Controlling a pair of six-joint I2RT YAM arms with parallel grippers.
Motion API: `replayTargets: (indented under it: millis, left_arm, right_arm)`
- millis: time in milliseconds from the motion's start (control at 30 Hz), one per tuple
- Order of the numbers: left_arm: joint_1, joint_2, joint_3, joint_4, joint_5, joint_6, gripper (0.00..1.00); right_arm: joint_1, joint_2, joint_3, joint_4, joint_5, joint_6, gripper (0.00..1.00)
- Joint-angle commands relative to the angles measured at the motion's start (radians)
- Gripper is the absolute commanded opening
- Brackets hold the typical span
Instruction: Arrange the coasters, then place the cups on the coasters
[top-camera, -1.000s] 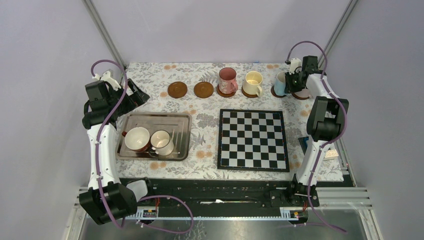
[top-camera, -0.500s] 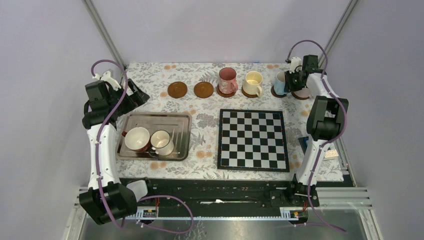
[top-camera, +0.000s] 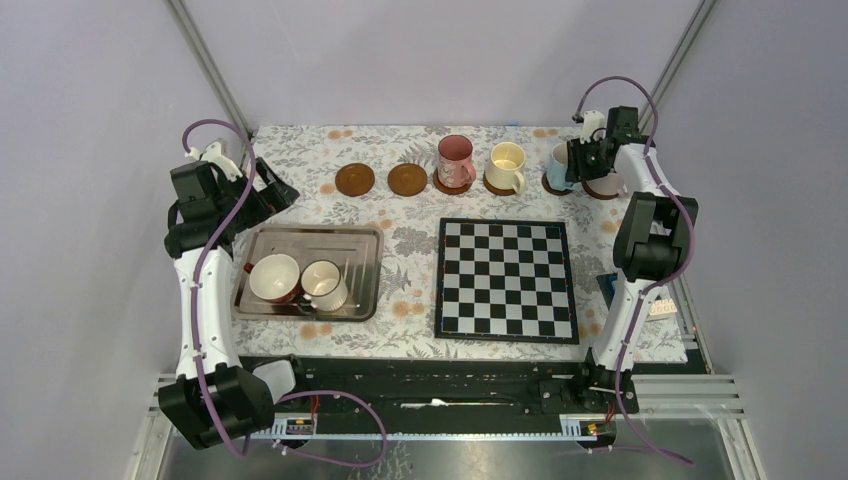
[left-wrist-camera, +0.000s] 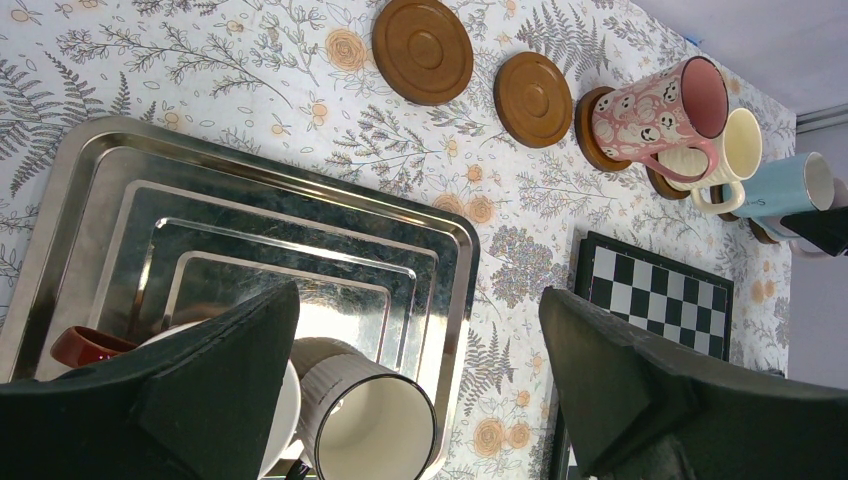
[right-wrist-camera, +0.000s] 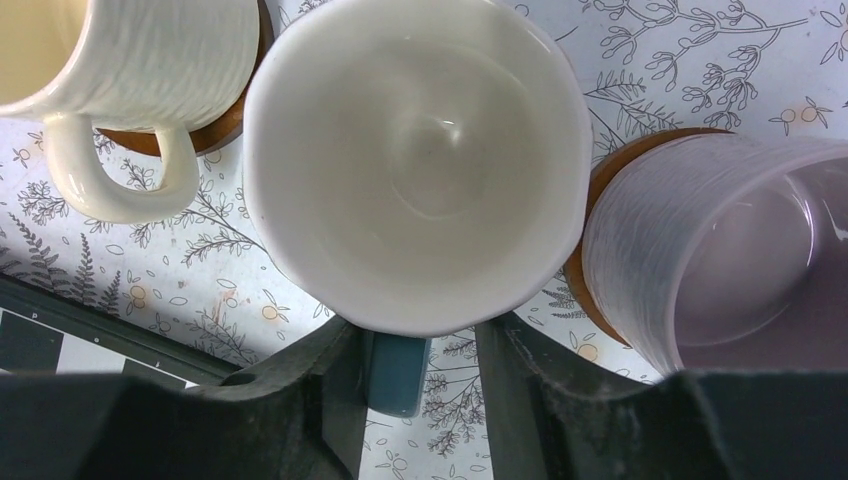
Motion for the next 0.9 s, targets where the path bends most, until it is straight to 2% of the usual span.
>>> replayTargets:
  millis: [0, 567, 867]
  left_arm:
    - [0.006, -0.013, 0.000, 0.051, 0.006, 0.009, 0.99]
    - [0.006, -0.014, 0.002, 0.049, 0.010, 0.006, 0.99]
    - [0.006, -0.012, 0.003, 0.049, 0.016, 0.004, 0.99]
  right_arm:
    - [-0.006, 0.000, 0.045, -0.009, -0.025, 0.001, 0.49]
    - [-0.012, -0.030, 0.029, -0.063, 0.000, -0.094, 0.55]
    - [-0.017, -0.027, 0.043, -0.102, 0.003, -0.130, 0.54]
